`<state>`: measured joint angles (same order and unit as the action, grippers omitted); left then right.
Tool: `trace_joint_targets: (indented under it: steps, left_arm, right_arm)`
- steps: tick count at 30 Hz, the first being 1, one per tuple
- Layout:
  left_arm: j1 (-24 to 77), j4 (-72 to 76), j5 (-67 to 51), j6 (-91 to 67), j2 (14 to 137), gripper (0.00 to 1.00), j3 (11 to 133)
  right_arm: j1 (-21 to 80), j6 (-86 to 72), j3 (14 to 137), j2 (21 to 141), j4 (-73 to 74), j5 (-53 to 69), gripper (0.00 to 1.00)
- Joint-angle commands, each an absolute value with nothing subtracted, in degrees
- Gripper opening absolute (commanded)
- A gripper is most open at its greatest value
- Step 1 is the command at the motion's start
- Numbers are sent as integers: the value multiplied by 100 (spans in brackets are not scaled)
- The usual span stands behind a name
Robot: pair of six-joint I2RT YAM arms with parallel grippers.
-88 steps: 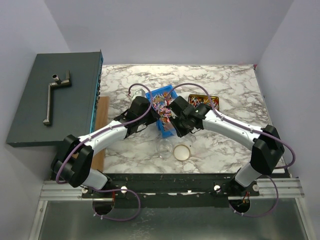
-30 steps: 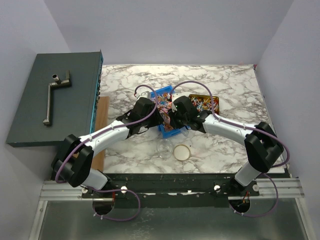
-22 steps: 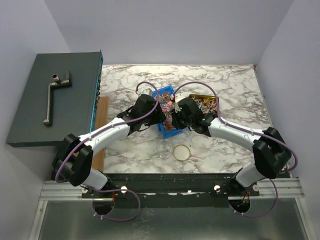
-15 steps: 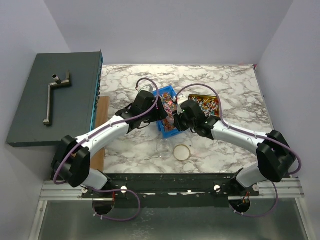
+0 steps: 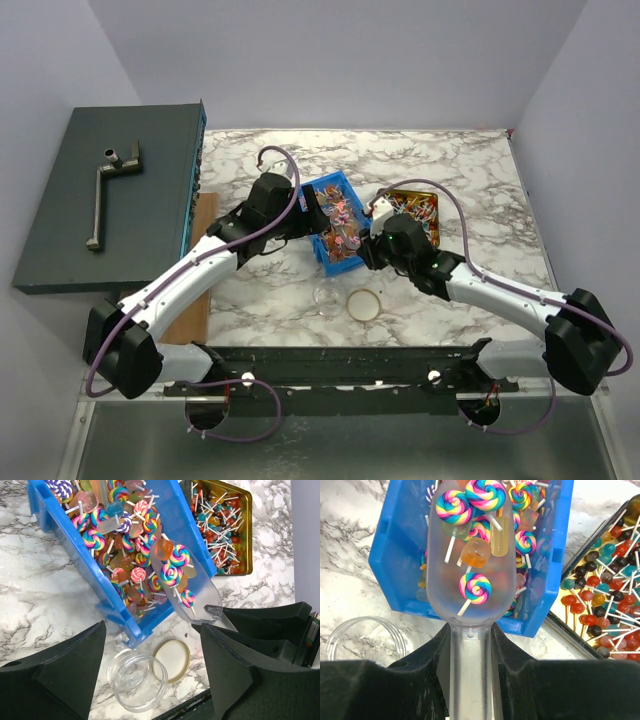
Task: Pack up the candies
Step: Scoop the fake candies from the storage box.
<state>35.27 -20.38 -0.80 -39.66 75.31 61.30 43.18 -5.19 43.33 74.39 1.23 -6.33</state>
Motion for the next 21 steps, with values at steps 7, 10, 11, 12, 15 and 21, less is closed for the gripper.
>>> trace_joint_targets:
  steps: [7,10,11,12,15,21]
  left_arm:
    - [3433,-2759,-466,-3467,6553,78,5993]
    - [3380,-2914,-492,-3315,6224,79,5879]
    - [3358,-2965,-492,-3269,6099,79,5832]
    - [3344,-3024,-488,-3226,5986,80,5792]
    - [3305,-3157,-516,-3059,5681,81,5662]
    - [3278,-3434,-551,-2807,5370,81,5514]
  right_arm:
    - [4749,-59,3701,6575,-885,-897,1]
    - [4870,-58,3643,6416,-846,-973,1]
    - [4921,-59,3639,6348,-821,-1007,1]
    - [4976,-56,3638,6299,-781,-1040,1]
    - [5227,-54,3742,6185,-564,-1205,0]
    - [5885,-223,4185,6182,226,-1885,1]
